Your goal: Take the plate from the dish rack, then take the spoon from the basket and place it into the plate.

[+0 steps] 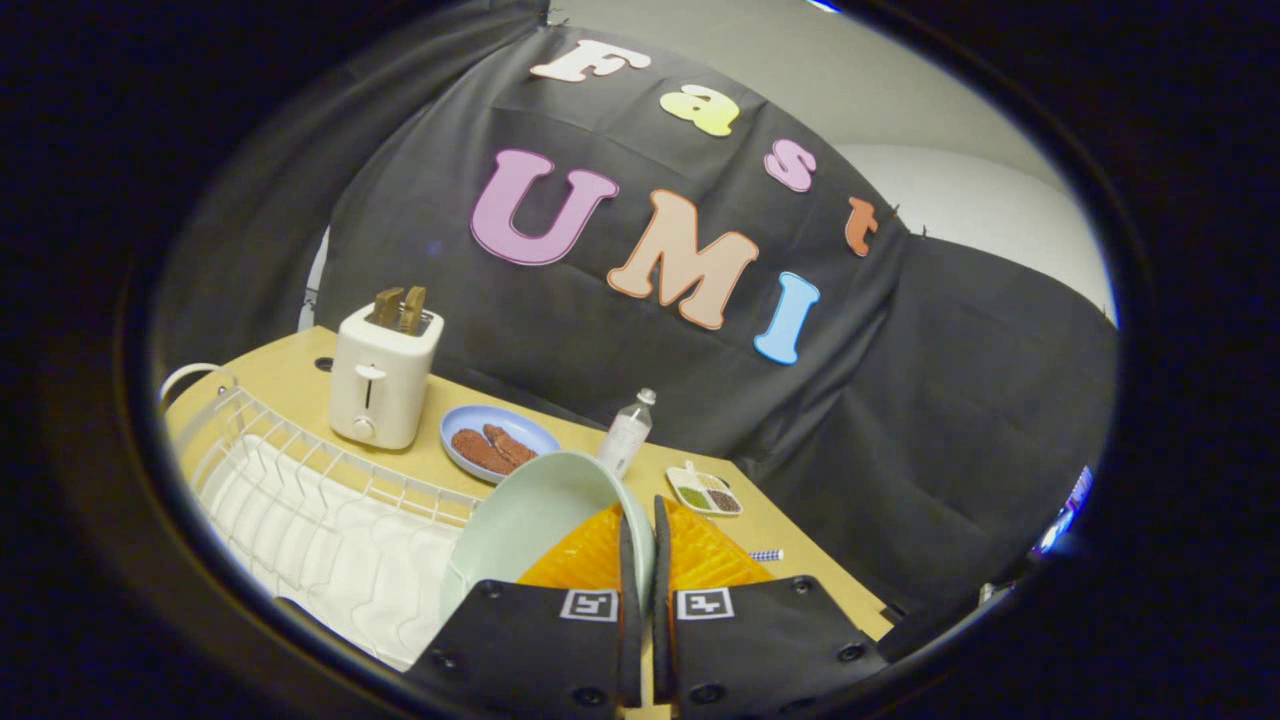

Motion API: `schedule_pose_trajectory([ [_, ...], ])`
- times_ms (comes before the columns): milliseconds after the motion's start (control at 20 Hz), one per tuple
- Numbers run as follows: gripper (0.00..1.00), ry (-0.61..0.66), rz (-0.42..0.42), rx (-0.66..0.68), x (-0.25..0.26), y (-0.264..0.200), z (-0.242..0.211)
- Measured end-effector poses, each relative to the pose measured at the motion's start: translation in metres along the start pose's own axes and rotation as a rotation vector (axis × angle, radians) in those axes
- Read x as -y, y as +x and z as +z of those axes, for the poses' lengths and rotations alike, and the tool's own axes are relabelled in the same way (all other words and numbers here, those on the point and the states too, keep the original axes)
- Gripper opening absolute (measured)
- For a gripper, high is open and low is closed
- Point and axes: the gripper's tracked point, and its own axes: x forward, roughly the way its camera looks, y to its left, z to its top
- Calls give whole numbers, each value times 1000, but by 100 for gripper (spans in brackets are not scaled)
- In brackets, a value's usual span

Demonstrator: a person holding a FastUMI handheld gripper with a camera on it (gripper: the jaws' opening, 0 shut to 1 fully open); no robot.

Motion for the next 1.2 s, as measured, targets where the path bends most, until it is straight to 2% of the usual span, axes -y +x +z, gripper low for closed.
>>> schedule_pose_trajectory([
  [300,7,-23,17,8,0,4,19],
  [400,7,-44,-7,16,12,7,27],
  [700,7,-1,14,50,37,14,55],
  [1000,7,42,10,32,105,16,40],
  [1200,7,145,25,13,157,22,26],
])
